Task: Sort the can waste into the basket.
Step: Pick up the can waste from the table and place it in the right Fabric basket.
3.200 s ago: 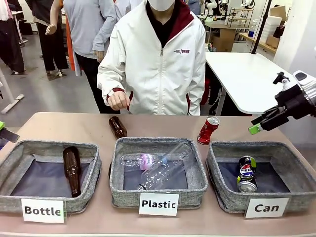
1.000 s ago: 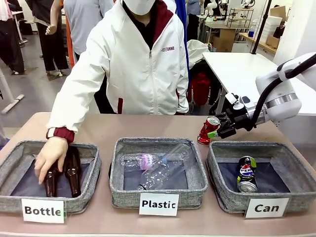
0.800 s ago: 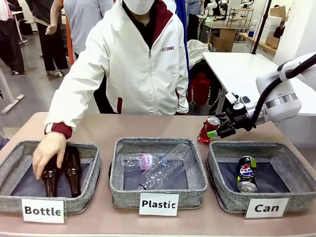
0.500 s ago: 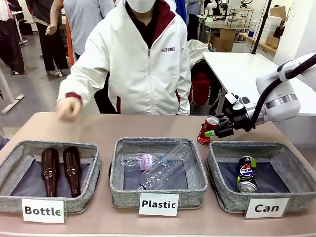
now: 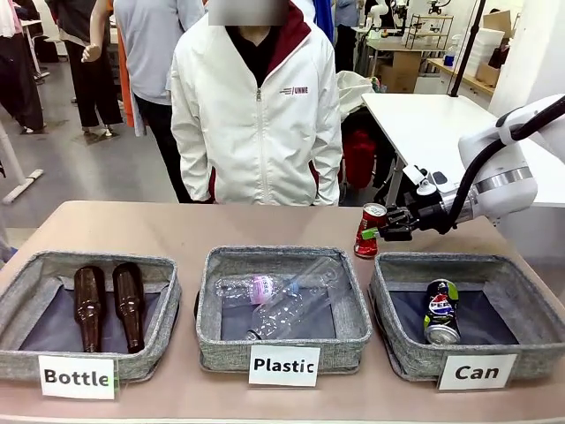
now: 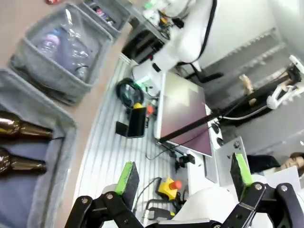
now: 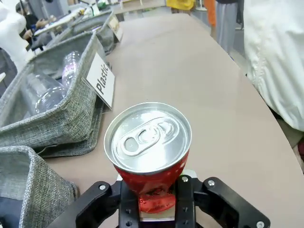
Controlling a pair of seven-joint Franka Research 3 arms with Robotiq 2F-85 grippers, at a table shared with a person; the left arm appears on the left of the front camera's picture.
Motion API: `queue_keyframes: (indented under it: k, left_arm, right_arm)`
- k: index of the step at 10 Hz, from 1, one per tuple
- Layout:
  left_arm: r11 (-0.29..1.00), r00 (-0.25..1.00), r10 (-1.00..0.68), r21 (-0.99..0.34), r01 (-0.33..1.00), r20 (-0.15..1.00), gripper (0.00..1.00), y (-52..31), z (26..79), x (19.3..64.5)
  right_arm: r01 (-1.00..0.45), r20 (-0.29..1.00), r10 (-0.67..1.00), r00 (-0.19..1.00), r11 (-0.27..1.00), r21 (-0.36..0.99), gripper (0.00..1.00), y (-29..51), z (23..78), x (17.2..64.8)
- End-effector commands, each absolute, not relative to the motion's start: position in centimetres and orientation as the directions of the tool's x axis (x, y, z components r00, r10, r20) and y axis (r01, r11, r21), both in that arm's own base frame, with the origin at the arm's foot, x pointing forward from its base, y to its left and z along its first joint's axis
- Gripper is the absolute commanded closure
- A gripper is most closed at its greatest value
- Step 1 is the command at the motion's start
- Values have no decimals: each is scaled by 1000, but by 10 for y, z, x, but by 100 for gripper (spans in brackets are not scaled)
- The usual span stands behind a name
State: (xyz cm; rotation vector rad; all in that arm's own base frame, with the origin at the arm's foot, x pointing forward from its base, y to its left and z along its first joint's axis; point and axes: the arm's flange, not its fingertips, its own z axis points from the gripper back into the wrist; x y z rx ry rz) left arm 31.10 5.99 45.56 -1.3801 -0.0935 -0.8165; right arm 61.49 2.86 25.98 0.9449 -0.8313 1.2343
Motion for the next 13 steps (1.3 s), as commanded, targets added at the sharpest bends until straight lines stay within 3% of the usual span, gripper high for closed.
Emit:
queue_keyframes:
  k: [1, 2, 4, 7, 10, 12, 13]
  left_arm:
    - [36, 753, -478, -847, 531, 452, 0, 52, 444, 319]
    - [-32, 729, -456, -828, 560, 510, 0, 60, 456, 311]
    - [-32, 729, -456, -828, 560, 510, 0, 60, 456, 311]
    - [-32, 729, -456, -828, 560, 510, 0, 60, 456, 311]
    - [-32, 729, -456, -828, 560, 510, 0, 60, 456, 311]
    - [-32, 729, -456, -828, 560, 510, 0, 60, 456, 311]
    - [-32, 729, -456, -828, 560, 510, 0, 60, 456, 311]
  right_arm:
    - [-994, 922, 373, 105, 68, 85, 100, 24, 271, 612]
    - [-994, 919, 383, 98, 73, 76, 100, 22, 279, 610]
    - [-997, 910, 410, 61, 76, 33, 100, 15, 319, 596]
    - [-995, 794, 602, 86, 91, 38, 100, -3, 435, 522]
    - [-987, 513, 844, 157, 148, 58, 100, 1, 484, 437]
    - [-993, 229, 968, 100, 112, -37, 100, 15, 469, 418]
    - [-998, 84, 996, 31, 35, -56, 100, 23, 458, 410]
